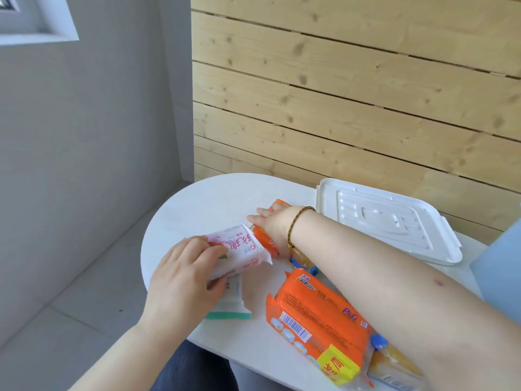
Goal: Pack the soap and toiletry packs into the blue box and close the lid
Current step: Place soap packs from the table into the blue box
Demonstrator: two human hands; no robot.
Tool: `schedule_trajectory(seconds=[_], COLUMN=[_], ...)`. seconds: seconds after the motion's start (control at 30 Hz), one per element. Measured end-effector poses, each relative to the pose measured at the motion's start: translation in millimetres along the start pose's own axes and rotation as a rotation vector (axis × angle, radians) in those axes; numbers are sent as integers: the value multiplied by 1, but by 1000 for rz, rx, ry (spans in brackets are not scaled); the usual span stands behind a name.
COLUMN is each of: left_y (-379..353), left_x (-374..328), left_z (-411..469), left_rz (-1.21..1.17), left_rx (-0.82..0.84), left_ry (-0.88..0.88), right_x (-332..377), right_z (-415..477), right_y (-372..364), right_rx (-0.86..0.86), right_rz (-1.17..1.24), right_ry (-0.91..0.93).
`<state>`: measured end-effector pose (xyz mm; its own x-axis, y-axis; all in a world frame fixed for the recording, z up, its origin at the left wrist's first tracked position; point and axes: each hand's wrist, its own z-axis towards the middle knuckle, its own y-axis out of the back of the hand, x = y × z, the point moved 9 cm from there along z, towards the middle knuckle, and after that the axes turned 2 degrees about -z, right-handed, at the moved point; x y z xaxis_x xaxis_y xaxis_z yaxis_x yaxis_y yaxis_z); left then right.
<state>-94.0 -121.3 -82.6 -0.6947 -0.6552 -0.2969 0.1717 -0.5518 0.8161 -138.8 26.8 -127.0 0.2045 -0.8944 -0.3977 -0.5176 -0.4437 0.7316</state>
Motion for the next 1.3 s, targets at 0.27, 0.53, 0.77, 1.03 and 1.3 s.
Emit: schedule_trajectory(seconds=[0.27, 0.53, 0.77, 1.03, 1.3], left_y=[-15, -11, 1, -20, -69], left_x=[17, 6, -92, -230, -368], left_z=[13, 18, 35, 43, 45], left_rz=[-14, -5, -370, -633, -996], left_rx=[296, 286, 164, 198, 478], left_ry=[279, 216, -12, -204, -198], right_x=[-4, -56, -131, -210, -247], right_z=[2, -52, -180, -325, -384], right_y=[17, 60, 58, -48, -173], right_rx=[-289, -536, -671, -610, -474], right_rz=[64, 506, 702, 673, 733], right_ry=[50, -70, -217, -498, -590])
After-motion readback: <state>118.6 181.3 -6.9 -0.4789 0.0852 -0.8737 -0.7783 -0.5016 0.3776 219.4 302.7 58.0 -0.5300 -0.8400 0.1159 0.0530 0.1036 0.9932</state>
